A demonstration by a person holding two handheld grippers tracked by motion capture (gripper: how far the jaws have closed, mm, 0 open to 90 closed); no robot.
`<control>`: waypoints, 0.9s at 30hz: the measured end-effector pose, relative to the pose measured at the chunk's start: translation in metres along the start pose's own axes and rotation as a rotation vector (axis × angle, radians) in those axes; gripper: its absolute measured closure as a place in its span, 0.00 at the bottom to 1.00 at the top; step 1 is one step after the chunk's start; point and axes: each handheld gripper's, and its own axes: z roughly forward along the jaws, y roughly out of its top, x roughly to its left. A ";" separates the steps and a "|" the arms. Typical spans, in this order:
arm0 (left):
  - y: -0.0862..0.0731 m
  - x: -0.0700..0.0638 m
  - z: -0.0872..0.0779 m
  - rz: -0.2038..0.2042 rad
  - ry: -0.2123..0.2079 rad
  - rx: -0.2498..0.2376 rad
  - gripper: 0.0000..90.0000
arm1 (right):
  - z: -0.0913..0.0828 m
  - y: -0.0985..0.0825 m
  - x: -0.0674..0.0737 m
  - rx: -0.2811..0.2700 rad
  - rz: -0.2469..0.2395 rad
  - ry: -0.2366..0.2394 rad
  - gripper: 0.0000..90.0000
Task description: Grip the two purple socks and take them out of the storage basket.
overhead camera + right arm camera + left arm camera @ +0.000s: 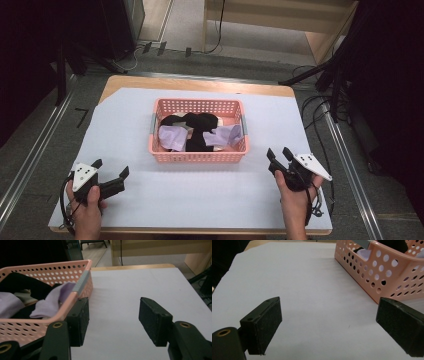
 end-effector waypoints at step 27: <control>0.000 -0.001 -0.001 0.023 -0.012 -0.005 0.08 | 0.073 0.027 0.070 0.099 -0.094 0.083 0.59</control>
